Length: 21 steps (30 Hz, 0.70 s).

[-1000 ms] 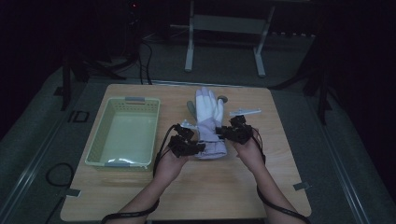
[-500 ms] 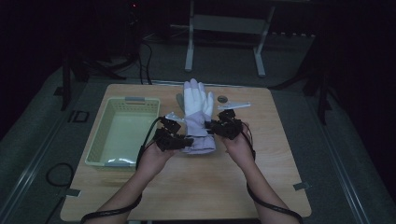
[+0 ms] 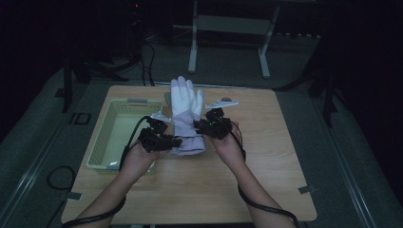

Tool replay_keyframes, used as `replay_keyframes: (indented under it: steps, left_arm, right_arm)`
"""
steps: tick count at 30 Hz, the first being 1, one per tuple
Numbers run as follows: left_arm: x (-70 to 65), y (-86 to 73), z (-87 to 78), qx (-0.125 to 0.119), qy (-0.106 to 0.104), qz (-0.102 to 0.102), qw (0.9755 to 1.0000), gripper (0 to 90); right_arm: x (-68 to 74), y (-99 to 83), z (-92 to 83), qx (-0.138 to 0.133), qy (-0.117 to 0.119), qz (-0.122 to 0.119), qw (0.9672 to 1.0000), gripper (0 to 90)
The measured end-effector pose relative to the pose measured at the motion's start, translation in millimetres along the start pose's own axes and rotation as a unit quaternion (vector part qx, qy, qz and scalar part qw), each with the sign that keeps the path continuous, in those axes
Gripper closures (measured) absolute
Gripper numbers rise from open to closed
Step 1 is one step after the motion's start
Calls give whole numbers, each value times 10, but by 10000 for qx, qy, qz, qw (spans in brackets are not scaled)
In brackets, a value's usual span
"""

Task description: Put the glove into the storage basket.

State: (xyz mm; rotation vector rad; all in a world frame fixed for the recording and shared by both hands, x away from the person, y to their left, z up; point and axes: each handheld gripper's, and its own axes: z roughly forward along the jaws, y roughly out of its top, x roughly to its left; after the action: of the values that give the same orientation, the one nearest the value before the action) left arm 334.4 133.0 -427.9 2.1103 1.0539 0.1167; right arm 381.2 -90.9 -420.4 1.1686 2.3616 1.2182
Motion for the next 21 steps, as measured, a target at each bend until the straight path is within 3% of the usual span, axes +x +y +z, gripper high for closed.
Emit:
replay_keyframes:
  steps: [11,21]
  left_arm:
    - [279,-169,-355,66,210,-45,9997,736]
    - [567,-384,-665,169,390,-154,9990,736]
  right_arm:
    - [437,214,285,-60,83,-163,9998,812]
    - [800,331,576,-116,267,-102,9995,812]
